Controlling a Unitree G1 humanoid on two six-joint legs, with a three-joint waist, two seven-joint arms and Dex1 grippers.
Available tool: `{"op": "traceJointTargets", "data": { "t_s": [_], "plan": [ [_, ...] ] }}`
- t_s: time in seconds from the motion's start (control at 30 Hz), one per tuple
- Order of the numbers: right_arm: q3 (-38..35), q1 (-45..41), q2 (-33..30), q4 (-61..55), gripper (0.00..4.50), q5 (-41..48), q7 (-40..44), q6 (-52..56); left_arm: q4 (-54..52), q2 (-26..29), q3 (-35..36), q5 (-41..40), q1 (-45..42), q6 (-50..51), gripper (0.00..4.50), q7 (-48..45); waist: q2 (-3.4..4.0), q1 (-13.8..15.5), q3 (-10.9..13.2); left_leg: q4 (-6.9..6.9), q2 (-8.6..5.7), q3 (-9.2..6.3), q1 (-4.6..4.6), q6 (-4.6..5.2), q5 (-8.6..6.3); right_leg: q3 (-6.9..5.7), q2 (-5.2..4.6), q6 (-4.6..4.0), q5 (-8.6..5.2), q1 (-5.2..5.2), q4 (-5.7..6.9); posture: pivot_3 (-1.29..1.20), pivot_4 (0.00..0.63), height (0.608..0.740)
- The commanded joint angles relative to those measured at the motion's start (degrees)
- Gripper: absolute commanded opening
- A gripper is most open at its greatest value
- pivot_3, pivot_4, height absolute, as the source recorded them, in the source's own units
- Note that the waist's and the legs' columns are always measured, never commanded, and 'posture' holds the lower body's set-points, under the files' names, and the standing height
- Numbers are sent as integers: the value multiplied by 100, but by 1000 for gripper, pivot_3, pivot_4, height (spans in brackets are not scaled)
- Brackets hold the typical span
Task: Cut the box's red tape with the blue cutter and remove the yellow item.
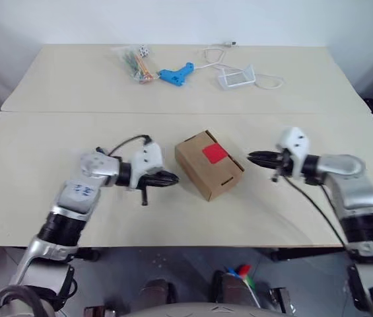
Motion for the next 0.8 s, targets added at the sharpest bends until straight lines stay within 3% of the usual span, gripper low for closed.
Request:
{"op": "traceJointTargets", "data": {
  "t_s": [0.03,0.13,0.3,0.37,0.57,0.73,0.8],
  "plan": [
    [-1263,812,-203,-1371,1663,1700,490,819,-208,1002,1546,-497,638,-294,1512,-303,1,-32,0,-3,6,-1,0,-3,-2,-1,4,-1,-1,-2,0,0,150,740],
    [-1700,1638,56,-2387,2675,2249,96,1082,-153,1398,2535,-708,1484,-120,2421,-81,8,-74,-4,-21,19,10,27,-18,-11,5,21,-9,-5,-2,6,0,150,740],
    [-1948,2309,462,-3081,4471,2299,-121,553,399,1249,4523,-822,3107,-254,3987,515,7,-32,-3,-1,19,24,35,-18,-10,28,19,-13,-6,12,4,0,150,740],
    [-1912,2446,513,-3206,4500,2319,151,241,498,1069,5054,-866,3630,-355,4487,804,5,-21,-3,-1,21,30,39,-18,-11,36,20,-14,-6,11,2,0,150,740],
    [-1770,2503,660,-3556,4500,2516,197,-25,231,424,5988,-890,4877,-414,4487,1551,-4,50,-6,-2,21,19,44,-23,-16,32,10,-19,-4,13,7,0,150,740],
    [-1650,2498,706,-3553,4500,2463,325,-301,-861,-163,5864,-886,5194,-475,4487,2306,-14,128,-12,-2,22,15,45,-26,-21,34,3,-27,-2,13,7,0,150,740],
    [-1658,2409,586,-3391,4500,2491,438,-262,-1911,-558,5324,-1114,5049,132,4487,2871,-15,143,-13,-2,19,12,44,-26,-21,48,-10,-31,1,17,5,0,150,740]
  ]
}}
